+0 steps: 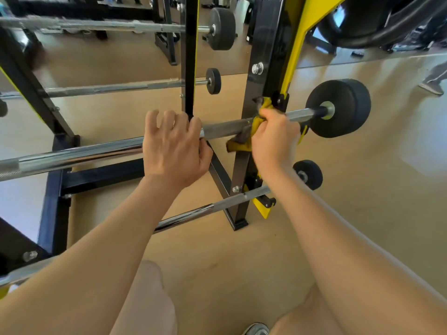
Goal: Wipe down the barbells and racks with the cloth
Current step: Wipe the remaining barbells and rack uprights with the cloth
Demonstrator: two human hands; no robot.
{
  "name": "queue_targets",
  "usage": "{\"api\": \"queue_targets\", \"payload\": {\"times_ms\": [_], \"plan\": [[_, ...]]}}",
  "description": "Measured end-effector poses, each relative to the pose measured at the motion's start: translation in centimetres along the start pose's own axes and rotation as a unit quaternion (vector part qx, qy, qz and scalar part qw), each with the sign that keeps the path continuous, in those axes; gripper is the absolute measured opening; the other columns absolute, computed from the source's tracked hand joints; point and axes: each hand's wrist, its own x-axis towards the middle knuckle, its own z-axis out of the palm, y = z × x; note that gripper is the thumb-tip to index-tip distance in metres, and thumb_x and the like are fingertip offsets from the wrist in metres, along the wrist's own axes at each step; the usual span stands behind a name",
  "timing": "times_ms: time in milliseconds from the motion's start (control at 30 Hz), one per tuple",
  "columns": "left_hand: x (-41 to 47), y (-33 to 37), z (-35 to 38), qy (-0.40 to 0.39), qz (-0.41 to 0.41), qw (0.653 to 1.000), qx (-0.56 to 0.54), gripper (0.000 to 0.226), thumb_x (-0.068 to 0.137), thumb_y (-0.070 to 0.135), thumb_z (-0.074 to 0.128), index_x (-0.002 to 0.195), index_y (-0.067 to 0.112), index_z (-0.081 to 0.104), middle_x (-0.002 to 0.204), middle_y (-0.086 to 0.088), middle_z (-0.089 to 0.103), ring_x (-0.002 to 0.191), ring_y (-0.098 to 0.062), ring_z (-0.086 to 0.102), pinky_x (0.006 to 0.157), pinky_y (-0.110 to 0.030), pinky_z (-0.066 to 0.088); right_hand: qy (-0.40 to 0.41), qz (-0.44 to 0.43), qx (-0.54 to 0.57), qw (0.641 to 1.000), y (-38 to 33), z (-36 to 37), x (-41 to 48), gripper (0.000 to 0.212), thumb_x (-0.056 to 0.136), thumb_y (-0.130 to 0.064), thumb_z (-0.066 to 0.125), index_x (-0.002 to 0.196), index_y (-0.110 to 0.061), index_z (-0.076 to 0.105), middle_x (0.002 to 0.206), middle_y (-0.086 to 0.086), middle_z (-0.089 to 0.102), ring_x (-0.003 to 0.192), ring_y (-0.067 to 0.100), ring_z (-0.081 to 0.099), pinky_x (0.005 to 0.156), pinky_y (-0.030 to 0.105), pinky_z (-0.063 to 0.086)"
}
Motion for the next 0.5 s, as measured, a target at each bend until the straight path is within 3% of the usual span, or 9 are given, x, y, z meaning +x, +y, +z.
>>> {"api": "queue_targets", "payload": {"times_ms": [133,300,400,467,500], "plan": [[-0.6,1.7,0.5,-0.002,-0.053,0.999,-0.013,0.031,0.101,0.041,0.029,0.106,0.016,0.046,0.097,-0.006,0.045,0.086,-0.027,0.042,0.088,-0.049,0.035,-0.043,-0.109,0.040,0.992,-0.5,0.5,-2.1,0.021,0.099,-0.004,0.065,0.117,-0.006,0.077,0.094,0.004,0.080,0.080,0.001,0.062,0.083,-0.009,0.028],[-0.8,2.2,1.0,0.008,-0.079,0.996,-0.037,0.030,0.100,0.039,0.032,0.109,0.015,0.048,0.100,-0.006,0.045,0.088,-0.026,0.042,0.089,-0.049,0.035,0.003,-0.004,-0.047,0.999,1.9,0.0,1.1,0.028,0.104,-0.016,0.059,0.128,-0.009,0.072,0.097,0.005,0.076,0.088,0.019,0.074,0.078,0.011,0.054],[-0.8,2.2,1.0,0.014,-0.077,0.996,-0.042,0.029,0.100,0.040,0.031,0.106,0.016,0.046,0.099,-0.006,0.044,0.088,-0.026,0.041,0.089,-0.049,0.035,-0.032,-0.075,0.001,0.997,-1.4,1.1,-1.5,0.022,0.103,-0.013,0.057,0.113,-0.007,0.075,0.082,-0.001,0.071,0.073,0.009,0.064,0.067,0.000,0.040],[-0.8,2.0,1.1,0.016,-0.073,0.996,-0.043,0.030,0.100,0.041,0.030,0.106,0.016,0.046,0.099,-0.006,0.044,0.088,-0.026,0.041,0.090,-0.049,0.035,-0.075,-0.139,0.002,0.987,-1.6,1.2,-2.1,0.027,0.102,-0.015,0.054,0.115,-0.007,0.076,0.083,0.002,0.074,0.069,0.009,0.064,0.067,0.005,0.039],[-0.9,1.9,1.2,0.015,-0.071,0.996,-0.044,0.031,0.100,0.041,0.030,0.108,0.016,0.046,0.100,-0.006,0.045,0.089,-0.026,0.042,0.090,-0.049,0.035,-0.078,-0.141,-0.017,0.987,-0.7,1.0,-1.2,0.028,0.102,-0.017,0.054,0.119,-0.007,0.075,0.086,0.004,0.076,0.072,0.012,0.067,0.068,0.013,0.047]]}}
